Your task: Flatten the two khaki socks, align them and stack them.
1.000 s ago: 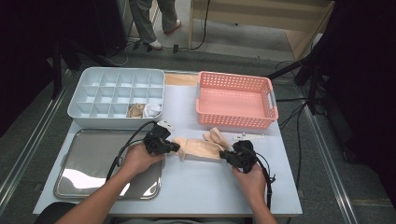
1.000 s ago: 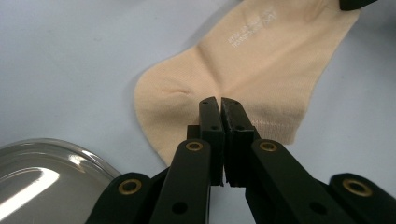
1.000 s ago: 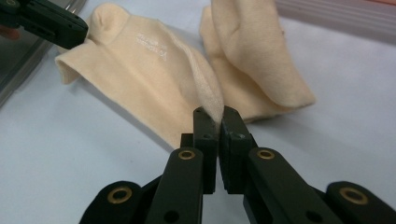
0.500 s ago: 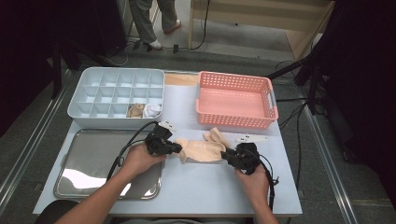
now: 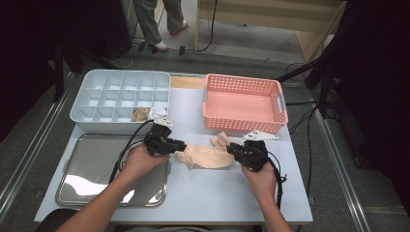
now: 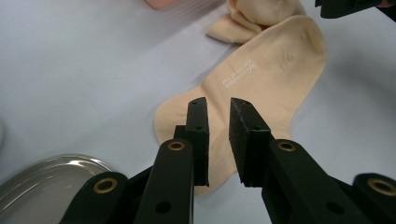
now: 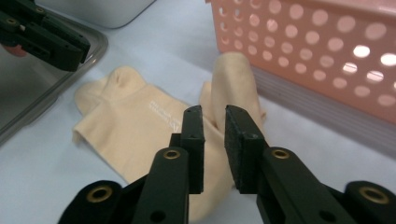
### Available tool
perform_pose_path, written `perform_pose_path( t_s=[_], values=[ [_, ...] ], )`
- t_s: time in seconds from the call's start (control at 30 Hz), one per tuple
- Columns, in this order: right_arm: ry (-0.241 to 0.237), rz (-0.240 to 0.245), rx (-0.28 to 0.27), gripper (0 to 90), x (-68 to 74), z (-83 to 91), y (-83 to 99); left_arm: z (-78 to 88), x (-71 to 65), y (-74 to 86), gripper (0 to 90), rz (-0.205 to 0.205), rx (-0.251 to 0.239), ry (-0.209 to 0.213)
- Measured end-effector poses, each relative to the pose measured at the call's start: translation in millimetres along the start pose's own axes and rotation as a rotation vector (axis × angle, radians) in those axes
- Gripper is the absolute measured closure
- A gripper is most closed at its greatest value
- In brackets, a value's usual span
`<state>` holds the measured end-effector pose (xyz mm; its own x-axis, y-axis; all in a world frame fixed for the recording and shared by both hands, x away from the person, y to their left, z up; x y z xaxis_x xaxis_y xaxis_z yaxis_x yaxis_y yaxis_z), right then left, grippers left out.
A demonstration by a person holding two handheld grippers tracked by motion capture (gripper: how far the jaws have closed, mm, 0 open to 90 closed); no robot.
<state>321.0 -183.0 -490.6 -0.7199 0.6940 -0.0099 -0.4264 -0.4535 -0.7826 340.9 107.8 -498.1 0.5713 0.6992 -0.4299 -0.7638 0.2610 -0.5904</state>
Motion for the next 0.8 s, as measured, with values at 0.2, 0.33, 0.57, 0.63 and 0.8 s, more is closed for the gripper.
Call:
perform_pose_path(
  t_s=[0.2, 0.33, 0.57, 0.63, 0.8],
  values=[
    [-0.026, -0.013, 0.037, 86.6, -1.2, -16.1, -3.5, 2.8, -2.6, 2.0, 77.2, -0.028, -0.003, -0.028],
    [-0.009, -0.012, 0.059, 86.5, -4.7, -24.7, -2.5, -0.2, -7.2, 4.6, 76.3, -0.047, 0.011, -0.028],
    [0.029, -0.051, 0.088, 85.7, -23.6, -30.0, 4.0, -3.8, -9.8, 6.3, 74.8, -0.059, 0.023, -0.024],
    [0.041, -0.053, 0.1, 85.7, -28.2, -30.9, 6.2, -4.5, -9.4, 6.1, 74.5, -0.056, 0.026, -0.024],
    [0.059, -0.08, 0.089, 85.1, -36.0, -28.3, 8.4, -6.5, -10.6, 6.3, 73.8, -0.057, 0.026, -0.025]
  ],
)
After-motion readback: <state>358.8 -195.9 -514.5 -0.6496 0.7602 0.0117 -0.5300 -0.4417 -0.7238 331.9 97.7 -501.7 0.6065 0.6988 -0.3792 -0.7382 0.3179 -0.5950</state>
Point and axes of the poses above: each handheld gripper's, and its own axes: z roughly backward along the jaws, y roughly out of its underside, x roughly to its left, the point moved 2 cm from there along -z, roughly forward along the jaws, and after that the axes turned 12 degrees about z, right-handed, at the moved point
